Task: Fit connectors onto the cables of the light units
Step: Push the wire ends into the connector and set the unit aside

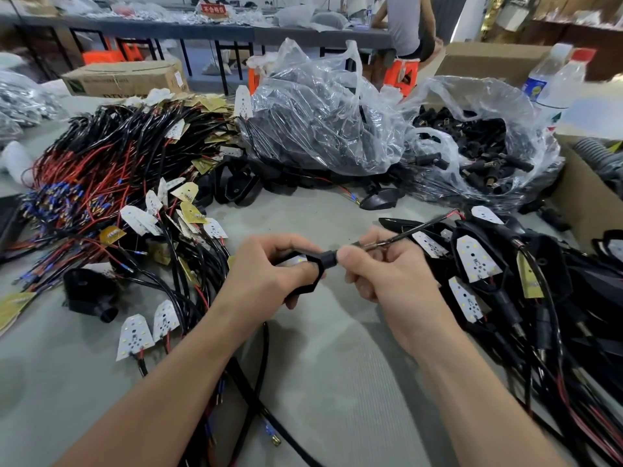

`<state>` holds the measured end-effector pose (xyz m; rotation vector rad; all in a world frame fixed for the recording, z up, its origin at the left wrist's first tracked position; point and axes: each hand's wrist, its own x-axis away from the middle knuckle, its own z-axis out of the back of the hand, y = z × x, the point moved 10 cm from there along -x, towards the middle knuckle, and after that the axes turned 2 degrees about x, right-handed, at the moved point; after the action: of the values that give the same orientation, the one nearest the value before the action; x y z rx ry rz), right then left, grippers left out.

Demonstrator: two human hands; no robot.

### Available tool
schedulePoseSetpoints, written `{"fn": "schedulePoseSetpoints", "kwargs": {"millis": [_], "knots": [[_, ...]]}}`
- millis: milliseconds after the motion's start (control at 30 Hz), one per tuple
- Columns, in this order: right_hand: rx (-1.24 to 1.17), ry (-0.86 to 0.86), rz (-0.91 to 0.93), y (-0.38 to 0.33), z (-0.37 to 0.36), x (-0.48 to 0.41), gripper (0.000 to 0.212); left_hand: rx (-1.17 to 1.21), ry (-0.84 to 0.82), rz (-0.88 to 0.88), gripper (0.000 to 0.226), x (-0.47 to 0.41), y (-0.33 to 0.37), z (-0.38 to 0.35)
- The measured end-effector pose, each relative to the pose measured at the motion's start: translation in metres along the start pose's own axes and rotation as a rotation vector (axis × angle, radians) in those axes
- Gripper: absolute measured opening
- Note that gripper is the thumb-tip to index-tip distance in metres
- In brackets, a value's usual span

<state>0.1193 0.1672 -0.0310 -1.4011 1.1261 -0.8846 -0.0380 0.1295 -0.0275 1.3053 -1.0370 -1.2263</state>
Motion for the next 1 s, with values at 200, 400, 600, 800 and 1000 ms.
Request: {"fn": "schedulePoseSetpoints", "kwargs": {"millis": [200,400,600,800,1000], "knots": [[0.004,-0.048,-0.030,0.006,-0.010,0.002,0.024,-0.008,-0.011,-0.001,0.020,-0.001,-0.004,-0.002],[0.034,0.089,0.073,-0.014,0.011,-0.001,0.022,0.131,-0.050,0.120,0.022,-0.006,-0.010,0.000],[0.002,0.110,0.072,-0.015,0.010,0.003,0.018,0.193,-0.062,0.118,0.023,-0.006,-0.014,0.000],[0.018,0.064,0.072,-0.017,0.005,0.005,0.023,0.180,-0.122,0.115,0.032,-0.003,-0.013,-0.002],[0.586,0.167,0.068,-0.022,0.006,0.012,0.037,0.260,0.001,0.125,0.043,-0.005,-0.014,0.008]]}}
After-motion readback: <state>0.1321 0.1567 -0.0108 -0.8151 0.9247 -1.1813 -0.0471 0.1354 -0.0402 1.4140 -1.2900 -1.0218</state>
